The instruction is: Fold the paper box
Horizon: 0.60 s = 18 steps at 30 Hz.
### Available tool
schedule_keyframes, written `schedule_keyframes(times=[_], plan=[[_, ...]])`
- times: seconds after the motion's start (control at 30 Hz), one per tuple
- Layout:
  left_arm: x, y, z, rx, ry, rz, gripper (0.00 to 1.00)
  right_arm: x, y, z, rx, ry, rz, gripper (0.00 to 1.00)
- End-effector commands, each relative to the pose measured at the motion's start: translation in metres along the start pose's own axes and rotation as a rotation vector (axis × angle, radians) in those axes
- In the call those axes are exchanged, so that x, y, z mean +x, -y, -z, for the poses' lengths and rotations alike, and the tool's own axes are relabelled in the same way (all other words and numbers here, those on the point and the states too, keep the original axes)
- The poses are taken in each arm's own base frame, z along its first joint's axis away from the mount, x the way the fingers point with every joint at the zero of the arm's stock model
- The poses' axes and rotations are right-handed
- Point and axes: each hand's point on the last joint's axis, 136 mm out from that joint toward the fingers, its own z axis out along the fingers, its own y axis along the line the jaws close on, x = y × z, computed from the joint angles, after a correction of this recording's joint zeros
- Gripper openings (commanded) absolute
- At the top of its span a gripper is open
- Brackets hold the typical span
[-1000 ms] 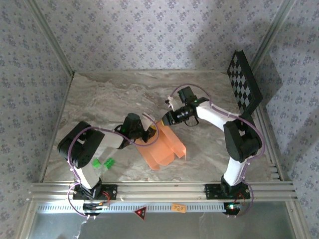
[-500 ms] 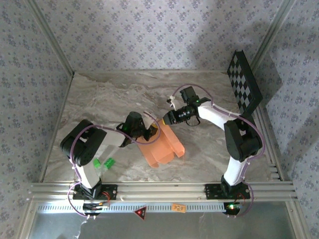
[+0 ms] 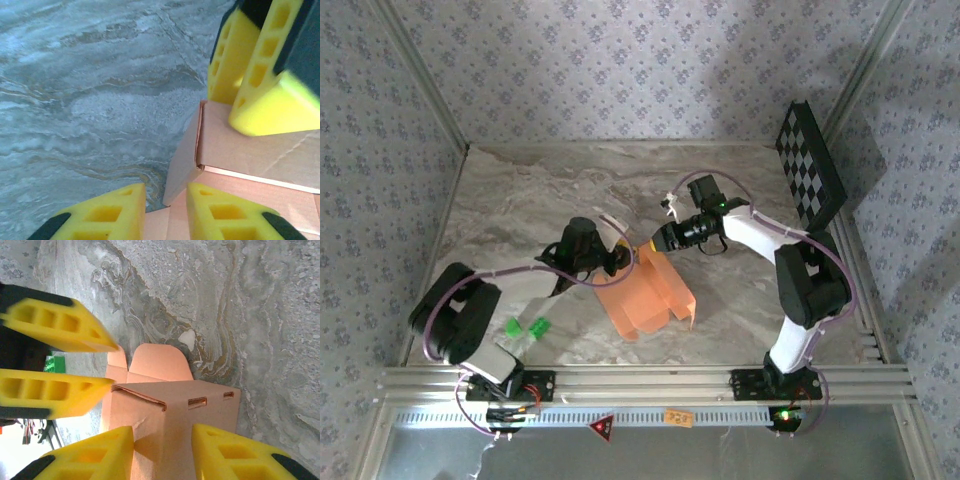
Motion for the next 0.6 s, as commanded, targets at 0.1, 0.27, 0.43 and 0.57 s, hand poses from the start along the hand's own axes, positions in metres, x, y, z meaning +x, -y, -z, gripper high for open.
schedule_keyframes(times=[0.1,0.27,0.43,0.57], plan=[[-0.019,-0.002,0.017,-0.021,-0.068,0.042,0.34,0.001,-0.008,0.018,0.028,0.012,0.015,0.41],[-0.040,0.005,0.010,0.031,-0.129,0.054,0.37,-0.003,-0.013,0.031,0.065,0.042,0.032,0.44],[-0.051,0.012,-0.003,0.100,-0.183,0.073,0.39,-0.002,-0.019,0.048,0.108,0.073,0.038,0.45],[-0.053,0.020,-0.016,0.175,-0.235,0.088,0.41,0.006,-0.025,0.065,0.168,0.106,0.029,0.44]])
